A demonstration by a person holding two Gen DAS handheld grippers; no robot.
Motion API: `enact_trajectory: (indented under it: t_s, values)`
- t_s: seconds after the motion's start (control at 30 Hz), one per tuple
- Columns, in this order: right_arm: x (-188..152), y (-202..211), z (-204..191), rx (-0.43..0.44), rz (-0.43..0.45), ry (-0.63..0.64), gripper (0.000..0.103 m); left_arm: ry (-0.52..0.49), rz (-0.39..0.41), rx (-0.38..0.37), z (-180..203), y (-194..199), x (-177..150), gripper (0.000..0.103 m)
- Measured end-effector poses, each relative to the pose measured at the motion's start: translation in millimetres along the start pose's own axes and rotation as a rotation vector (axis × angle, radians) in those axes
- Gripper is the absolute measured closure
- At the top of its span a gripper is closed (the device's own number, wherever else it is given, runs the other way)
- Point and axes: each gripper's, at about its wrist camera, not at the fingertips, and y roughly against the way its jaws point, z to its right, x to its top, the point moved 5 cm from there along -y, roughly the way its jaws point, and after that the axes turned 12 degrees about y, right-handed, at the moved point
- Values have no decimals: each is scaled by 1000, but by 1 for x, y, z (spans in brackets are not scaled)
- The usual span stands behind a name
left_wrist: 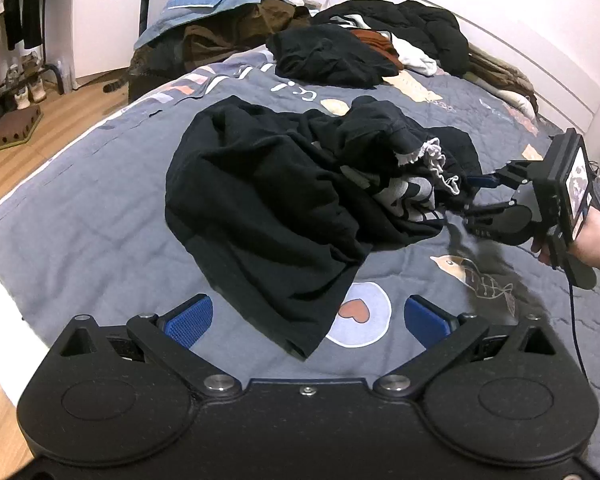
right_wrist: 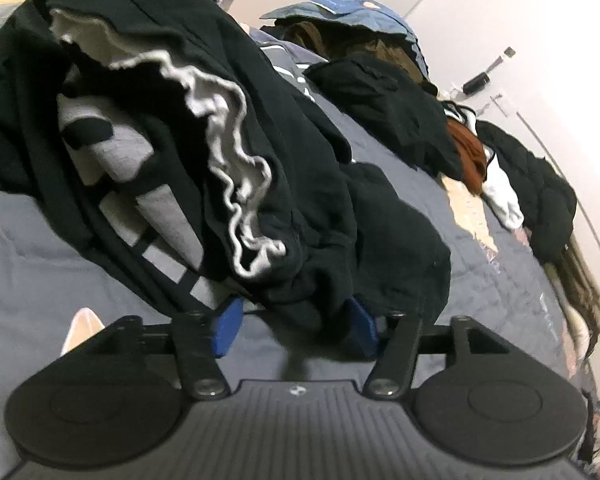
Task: Fold clothes
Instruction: 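Reach the right tool into the black hoodie and close on its hood edge, then lift the hoodie with the right tool while the left tool grasps its hem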
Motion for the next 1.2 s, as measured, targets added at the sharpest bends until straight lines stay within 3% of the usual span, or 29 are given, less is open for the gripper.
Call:
enact_trajectory:
  t_s: [0.13,0.2,0.37,0.5,0.57,0.6,0.63,0.7,0.97,1.07,1.1,1.13,1.2]
  values:
    - [3,7,-1,-12,56,1,97,1,-10,0,2,-3,-2,0]
    - [3,12,-2,-7,72,4,103,0,-11,-1,3,-4,-2,0]
    - [4,25,-3,5,113,9,103,-3,-26,-7,8,-6,-6,0]
    - [4,36,-5,14,145,14,98,-15,-23,-2,9,-6,-7,0]
    - [5,41,-5,18,161,16,91,-12,-26,1,9,-7,-7,0]
    - [4,43,-6,22,167,16,81,-7,-30,1,8,-8,-7,0]
    - [4,44,-7,26,172,17,61,-1,-35,0,8,-8,-7,0]
    - [3,47,-8,33,183,17,34,7,-44,-4,7,-9,-7,0]
    - [9,27,-5,30,201,32,34,-4,-54,-4,9,-11,-9,0]
    - [13,12,-3,26,186,59,49,2,-61,-4,8,-13,-9,0]
    - [14,9,-2,31,184,65,72,6,-63,-5,8,-13,-9,0]
    - [14,7,-1,37,184,67,83,12,-65,-6,7,-13,-8,0]
    - [15,9,2,37,197,59,91,22,-70,-9,5,-14,-8,0]
